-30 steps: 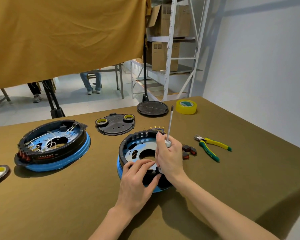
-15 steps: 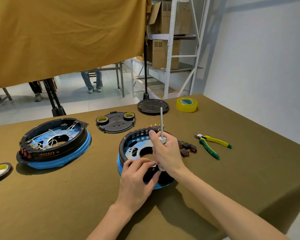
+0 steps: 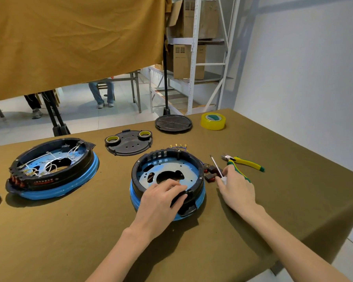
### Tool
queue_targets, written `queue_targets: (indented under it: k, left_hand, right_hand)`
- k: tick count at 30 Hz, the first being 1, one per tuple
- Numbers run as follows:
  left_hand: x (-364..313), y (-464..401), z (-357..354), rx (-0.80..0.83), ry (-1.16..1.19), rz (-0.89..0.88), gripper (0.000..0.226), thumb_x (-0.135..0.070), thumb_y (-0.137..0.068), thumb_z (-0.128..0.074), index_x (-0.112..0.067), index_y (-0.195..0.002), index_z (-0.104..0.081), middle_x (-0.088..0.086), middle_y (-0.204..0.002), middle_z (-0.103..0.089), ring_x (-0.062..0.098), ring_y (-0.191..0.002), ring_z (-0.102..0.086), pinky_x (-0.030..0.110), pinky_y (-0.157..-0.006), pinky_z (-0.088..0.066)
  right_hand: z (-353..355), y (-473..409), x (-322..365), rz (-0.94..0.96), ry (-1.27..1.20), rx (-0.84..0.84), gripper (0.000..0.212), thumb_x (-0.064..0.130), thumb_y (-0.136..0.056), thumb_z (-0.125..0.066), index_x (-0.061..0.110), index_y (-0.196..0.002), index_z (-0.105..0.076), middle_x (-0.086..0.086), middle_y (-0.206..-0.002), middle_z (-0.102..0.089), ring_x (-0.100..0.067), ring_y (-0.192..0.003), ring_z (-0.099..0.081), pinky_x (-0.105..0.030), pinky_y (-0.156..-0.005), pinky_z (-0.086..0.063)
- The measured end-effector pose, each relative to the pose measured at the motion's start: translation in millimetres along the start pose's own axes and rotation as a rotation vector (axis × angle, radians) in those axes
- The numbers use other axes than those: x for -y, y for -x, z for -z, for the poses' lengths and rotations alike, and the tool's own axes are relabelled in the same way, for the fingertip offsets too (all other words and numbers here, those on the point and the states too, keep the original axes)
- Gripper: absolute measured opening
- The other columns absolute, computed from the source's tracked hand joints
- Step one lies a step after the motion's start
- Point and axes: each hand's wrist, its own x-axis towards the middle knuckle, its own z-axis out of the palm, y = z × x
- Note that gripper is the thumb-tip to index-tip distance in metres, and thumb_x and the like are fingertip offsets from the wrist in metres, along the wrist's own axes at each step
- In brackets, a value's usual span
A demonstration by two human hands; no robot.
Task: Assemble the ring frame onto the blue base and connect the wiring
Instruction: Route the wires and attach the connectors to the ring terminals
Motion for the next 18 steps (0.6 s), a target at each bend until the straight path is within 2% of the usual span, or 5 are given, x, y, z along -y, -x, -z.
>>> queue_targets:
  k: [5, 8, 11, 14, 18]
  left_hand:
    - [1, 1, -2, -0.013, 0.059, 0.015, 0.023, -0.034, -0.096, -0.067, -0.025, -0.115, -0.076, -0.013, -0.112, -0.071, 0.001, -0.087, -0.066, 0.016, -0.077, -0.056]
    - [1, 1, -1, -0.012, 0.058, 0.019, 0.025, -0.034, -0.096, -0.065, -0.024, -0.116, -0.076, -0.013, -0.116, -0.069, 0.003, -0.088, -0.067, 0.019, -0.077, -0.058]
    - [3, 4, -2, -0.03, -0.026, 0.001, 0.033, -0.039, -0.096, -0.063, -0.022, -0.123, -0.072, -0.01, -0.119, -0.07, 0.008, -0.106, -0.065, 0.033, -0.1, -0.051]
    - [9, 10, -1, -0.063, -0.13, 0.041, 0.044, -0.052, -0.092, -0.062, -0.023, -0.125, -0.07, -0.011, -0.116, -0.07, 0.011, -0.114, -0.06, 0.045, -0.111, -0.036]
    - [20, 16, 2, -0.048, -0.049, 0.115, 0.049, -0.06, -0.089, -0.061, -0.025, -0.122, -0.07, -0.012, -0.114, -0.068, 0.01, -0.11, -0.057, 0.036, -0.105, -0.039]
  right_hand:
    - [0, -5, -5, -0.032, 0.05, 0.028, 0.03, 0.044, -0.101, -0.058, 0.02, -0.116, -0.048, -0.001, -0.109, -0.063, -0.023, -0.096, -0.064, -0.035, -0.066, -0.047]
    - [4, -6, 0, 0.061, -0.141, -0.058, 0.019, 0.032, -0.102, -0.057, 0.016, -0.113, -0.056, -0.003, -0.108, -0.059, -0.021, -0.098, -0.06, -0.038, -0.08, -0.052]
    - [10, -1, 24, 0.244, -0.431, -0.11, 0.004, 0.022, -0.102, -0.057, 0.021, -0.099, -0.058, 0.007, -0.095, -0.056, -0.008, -0.088, -0.055, -0.023, -0.076, -0.045]
    - [16, -3, 62, 0.408, -0.506, -0.027, 0.011, 0.02, -0.104, -0.052, 0.024, -0.095, -0.058, 0.009, -0.092, -0.056, -0.002, -0.087, -0.053, -0.015, -0.075, -0.04]
    - [8, -3, 108, 0.492, -0.468, 0.151, 0.021, 0.022, -0.109, -0.038, 0.015, -0.098, -0.054, 0.003, -0.081, -0.058, -0.013, -0.073, -0.055, -0.032, -0.067, -0.044]
